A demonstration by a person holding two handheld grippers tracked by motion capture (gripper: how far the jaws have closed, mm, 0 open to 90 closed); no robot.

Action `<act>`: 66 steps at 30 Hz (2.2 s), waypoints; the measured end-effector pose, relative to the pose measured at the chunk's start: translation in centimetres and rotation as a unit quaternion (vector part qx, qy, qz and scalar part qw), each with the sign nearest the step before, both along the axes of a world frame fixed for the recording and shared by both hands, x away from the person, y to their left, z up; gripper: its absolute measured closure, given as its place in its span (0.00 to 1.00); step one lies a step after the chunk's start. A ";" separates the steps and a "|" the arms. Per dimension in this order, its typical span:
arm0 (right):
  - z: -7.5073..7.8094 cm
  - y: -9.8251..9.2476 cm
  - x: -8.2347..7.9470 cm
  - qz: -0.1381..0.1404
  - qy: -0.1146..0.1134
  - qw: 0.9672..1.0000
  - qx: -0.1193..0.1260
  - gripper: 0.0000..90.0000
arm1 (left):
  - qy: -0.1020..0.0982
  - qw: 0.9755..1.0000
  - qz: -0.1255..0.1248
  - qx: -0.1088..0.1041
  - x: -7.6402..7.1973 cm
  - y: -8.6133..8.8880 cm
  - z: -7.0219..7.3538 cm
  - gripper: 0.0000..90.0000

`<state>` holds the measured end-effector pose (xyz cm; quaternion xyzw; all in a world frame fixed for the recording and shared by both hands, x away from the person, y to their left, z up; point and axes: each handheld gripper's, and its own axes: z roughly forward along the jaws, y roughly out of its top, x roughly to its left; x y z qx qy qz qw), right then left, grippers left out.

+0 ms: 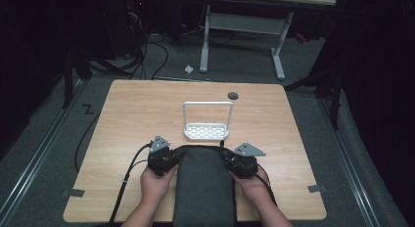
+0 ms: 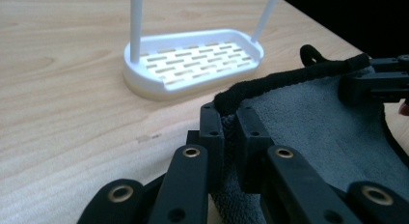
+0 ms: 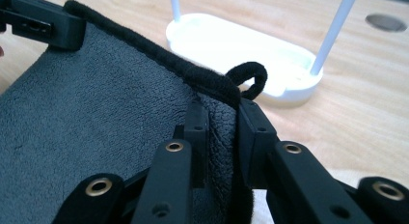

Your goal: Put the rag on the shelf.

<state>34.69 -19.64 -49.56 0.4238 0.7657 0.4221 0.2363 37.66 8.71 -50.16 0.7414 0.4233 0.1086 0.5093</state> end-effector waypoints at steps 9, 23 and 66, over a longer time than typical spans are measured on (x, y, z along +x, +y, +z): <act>0.2 0.2 1.8 -0.010 -0.001 1.000 -0.001 0.86 | -0.005 1.000 0.004 0.004 1.8 -0.3 1.0 0.93; 6.0 0.2 0.7 -0.012 -0.095 0.995 0.030 0.86 | -0.090 0.995 0.012 -0.033 0.6 0.0 6.7 0.93; 17.2 -0.2 4.0 -0.026 -0.211 0.976 0.046 0.86 | -0.216 0.975 0.014 -0.048 4.9 -0.2 17.8 0.93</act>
